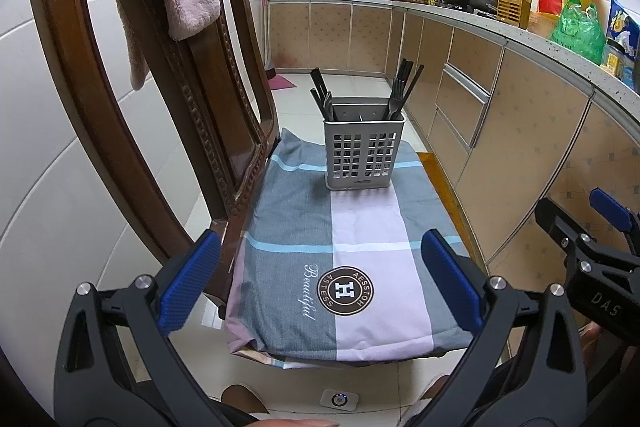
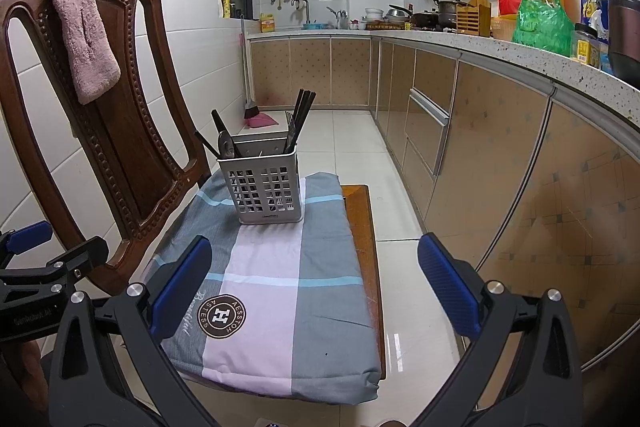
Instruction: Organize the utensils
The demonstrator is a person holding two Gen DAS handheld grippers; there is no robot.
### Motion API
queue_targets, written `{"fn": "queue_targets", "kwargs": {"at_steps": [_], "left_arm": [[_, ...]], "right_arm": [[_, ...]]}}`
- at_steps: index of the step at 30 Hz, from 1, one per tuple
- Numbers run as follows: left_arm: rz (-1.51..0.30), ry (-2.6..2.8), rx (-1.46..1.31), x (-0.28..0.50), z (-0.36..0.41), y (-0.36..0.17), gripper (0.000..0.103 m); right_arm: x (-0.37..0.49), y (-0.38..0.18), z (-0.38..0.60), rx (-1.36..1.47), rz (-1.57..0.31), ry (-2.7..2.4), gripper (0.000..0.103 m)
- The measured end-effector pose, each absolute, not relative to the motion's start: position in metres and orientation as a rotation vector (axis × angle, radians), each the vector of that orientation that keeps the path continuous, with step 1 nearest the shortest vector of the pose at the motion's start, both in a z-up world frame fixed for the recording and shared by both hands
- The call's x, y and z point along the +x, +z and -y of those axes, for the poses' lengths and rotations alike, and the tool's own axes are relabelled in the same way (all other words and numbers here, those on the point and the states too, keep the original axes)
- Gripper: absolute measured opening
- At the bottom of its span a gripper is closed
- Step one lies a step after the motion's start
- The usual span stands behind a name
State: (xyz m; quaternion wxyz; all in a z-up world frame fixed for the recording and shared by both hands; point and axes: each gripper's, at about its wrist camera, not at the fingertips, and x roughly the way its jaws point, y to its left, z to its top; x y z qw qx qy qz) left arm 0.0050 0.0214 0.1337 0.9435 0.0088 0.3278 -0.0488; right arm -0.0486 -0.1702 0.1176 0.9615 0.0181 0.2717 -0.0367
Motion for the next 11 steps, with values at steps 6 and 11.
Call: {"fn": "queue_targets", "kwargs": {"at_steps": [6,11], "left_arm": [[-0.669,-0.101,0.025,0.0049,-0.0204,0.1342,0.099],[-0.675,-0.100,0.017,0.0079,-0.0237,0.1326,0.099]], "right_arm": [[-0.0498,0.1171,0.1714,0.036,-0.552,-0.070,0.100],[-0.0490,0.1156,0.1729,0.040,-0.554,-0.069,0.100]]}}
